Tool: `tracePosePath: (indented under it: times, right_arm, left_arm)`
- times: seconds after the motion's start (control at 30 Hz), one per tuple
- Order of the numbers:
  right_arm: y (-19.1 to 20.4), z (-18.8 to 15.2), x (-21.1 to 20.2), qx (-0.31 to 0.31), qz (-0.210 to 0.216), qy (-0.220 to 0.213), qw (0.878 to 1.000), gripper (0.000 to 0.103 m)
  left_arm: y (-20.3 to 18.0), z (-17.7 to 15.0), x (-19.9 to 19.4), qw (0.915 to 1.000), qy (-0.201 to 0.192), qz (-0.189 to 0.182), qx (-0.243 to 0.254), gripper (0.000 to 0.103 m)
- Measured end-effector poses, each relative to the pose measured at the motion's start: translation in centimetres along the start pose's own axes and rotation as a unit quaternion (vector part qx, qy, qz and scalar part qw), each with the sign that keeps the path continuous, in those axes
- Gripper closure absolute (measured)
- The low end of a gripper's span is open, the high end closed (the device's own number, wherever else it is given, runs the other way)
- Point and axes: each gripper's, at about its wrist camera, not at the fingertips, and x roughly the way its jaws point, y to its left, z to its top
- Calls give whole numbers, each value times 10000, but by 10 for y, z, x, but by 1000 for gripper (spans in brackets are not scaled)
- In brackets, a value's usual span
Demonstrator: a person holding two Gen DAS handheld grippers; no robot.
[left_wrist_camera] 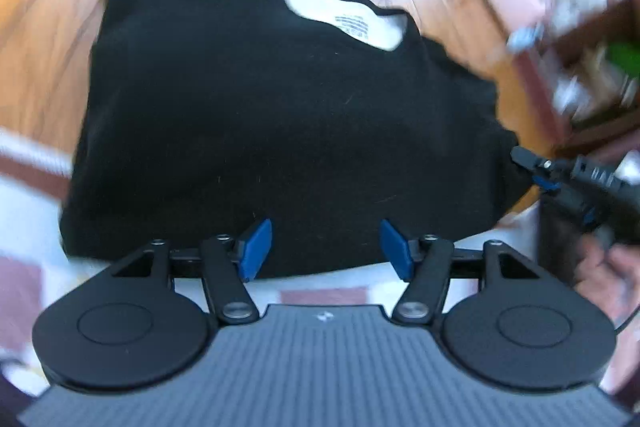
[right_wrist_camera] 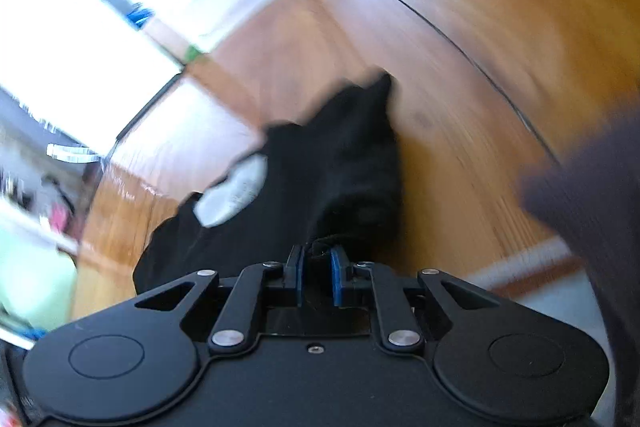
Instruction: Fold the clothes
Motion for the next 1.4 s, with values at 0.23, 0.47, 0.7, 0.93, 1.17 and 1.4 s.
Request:
tracePosePath:
  times: [0.23, 0.47, 0.7, 0.93, 1.17, 1.4]
  right_arm:
    - [164, -22, 25, -2066, 861, -81, 9746, 101]
    - [222, -101, 83, -3729, -264, 427, 9265, 97]
    - [180, -110, 46, -3891, -937, -35, 9164, 36]
    - [187, -119, 88, -4404, -1590, 241, 8833, 26]
    - [181, -122, 119, -4825, -2587, -308, 8362, 38]
    - [100, -62, 46, -324, -1584, -26, 9868, 88]
  left_arm:
    - [46, 23, -67, 9849, -751, -998, -1200, 42]
    - [91, 29, -86, 9726, -1222, -1086, -1651, 42]
    - [50, 43, -63, 9847, -898, -1260, -798, 32]
    - [36, 42, -31, 9975, -397, -460, -372, 32]
    - [23, 40, -33, 9957, -784, 478, 156, 32]
    - [25, 45, -17, 9970, -454, 581, 220, 32]
